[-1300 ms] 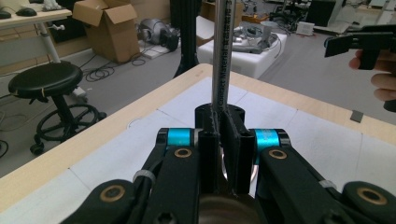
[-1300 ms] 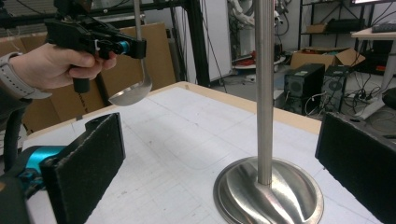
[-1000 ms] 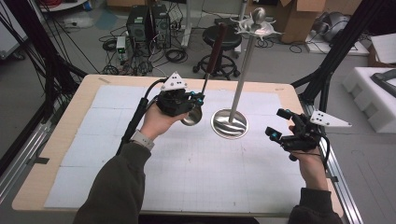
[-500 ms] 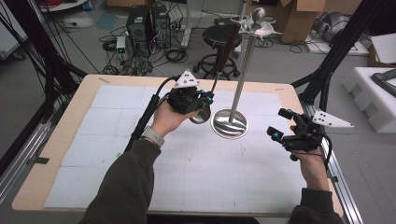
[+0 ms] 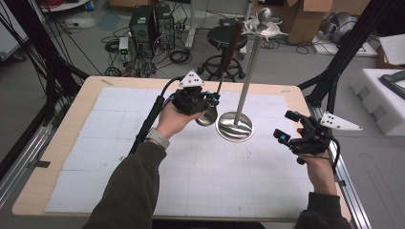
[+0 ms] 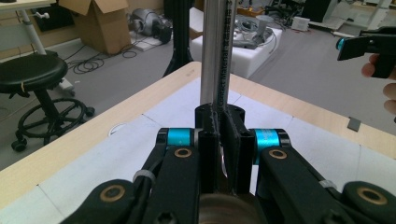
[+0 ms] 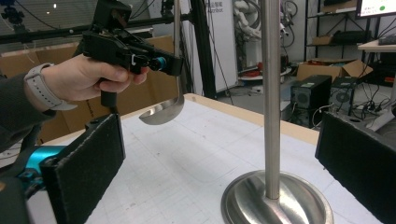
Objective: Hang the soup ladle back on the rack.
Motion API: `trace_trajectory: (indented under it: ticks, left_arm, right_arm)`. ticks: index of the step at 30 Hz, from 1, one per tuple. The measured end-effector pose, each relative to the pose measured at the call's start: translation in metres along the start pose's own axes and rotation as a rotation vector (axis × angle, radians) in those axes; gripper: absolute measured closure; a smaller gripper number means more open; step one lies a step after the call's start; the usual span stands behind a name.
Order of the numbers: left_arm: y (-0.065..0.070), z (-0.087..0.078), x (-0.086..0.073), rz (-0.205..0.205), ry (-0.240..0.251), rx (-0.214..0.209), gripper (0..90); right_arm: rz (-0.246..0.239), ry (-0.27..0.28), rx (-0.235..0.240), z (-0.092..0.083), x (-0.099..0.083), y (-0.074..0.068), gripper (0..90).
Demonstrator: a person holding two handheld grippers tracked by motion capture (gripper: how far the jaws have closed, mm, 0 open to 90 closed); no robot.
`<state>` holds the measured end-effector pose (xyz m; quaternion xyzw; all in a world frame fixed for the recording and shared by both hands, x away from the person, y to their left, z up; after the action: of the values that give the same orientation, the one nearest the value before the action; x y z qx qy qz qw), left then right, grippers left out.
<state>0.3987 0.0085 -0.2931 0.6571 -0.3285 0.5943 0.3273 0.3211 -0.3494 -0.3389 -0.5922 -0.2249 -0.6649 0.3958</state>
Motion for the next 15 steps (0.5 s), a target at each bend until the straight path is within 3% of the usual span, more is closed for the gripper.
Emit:
trace_trajectory:
  ticks: [15]
  left_arm:
    - [-0.0068, 0.0075, 0.0011, 0.010, -0.033, 0.000, 84.5]
  right_arm:
    - [-0.002, 0.003, -0.001, -0.0009, 0.0000, 0.0012, 0.4]
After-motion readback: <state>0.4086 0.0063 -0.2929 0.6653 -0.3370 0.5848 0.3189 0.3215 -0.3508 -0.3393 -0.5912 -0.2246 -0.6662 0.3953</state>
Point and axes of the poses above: each handheld gripper's, and its own axes: z roughly forward along the jaws, x roughly out of its top, y roughly to its right, the point moved 1 cm from there along z, roughly forward along the jaws, and after that the axes turned 15 degrees about y, right-handed, at the moved point
